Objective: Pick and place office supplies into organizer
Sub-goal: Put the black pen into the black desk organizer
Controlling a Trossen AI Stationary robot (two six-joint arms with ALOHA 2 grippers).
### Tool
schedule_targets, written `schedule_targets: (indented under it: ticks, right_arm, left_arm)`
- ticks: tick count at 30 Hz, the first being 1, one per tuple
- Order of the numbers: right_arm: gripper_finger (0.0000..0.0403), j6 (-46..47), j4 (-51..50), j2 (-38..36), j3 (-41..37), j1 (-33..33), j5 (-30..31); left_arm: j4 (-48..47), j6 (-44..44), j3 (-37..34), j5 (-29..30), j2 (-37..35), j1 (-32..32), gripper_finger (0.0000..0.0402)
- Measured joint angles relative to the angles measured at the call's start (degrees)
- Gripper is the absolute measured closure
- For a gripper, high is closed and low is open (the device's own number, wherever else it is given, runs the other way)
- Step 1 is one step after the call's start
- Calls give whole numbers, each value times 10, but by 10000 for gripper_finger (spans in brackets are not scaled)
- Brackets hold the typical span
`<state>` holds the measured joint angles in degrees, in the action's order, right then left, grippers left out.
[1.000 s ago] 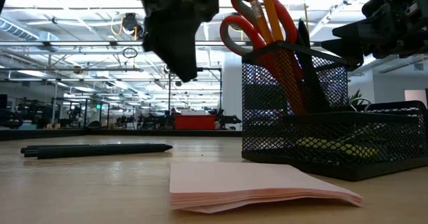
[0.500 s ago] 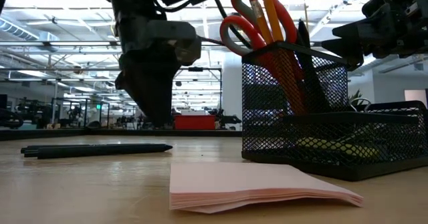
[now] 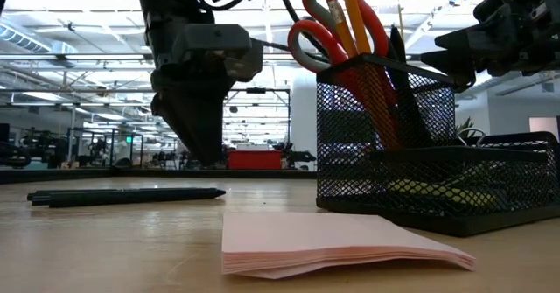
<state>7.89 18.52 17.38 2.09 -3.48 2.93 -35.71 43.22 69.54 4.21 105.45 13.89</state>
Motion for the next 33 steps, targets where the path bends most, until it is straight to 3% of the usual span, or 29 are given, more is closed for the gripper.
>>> schedule_targets:
  ticks: [33]
  right_arm:
    - [220, 0, 0, 0, 0, 0, 0]
  left_arm:
    - [30, -11, -1, -13, 42, 6, 274]
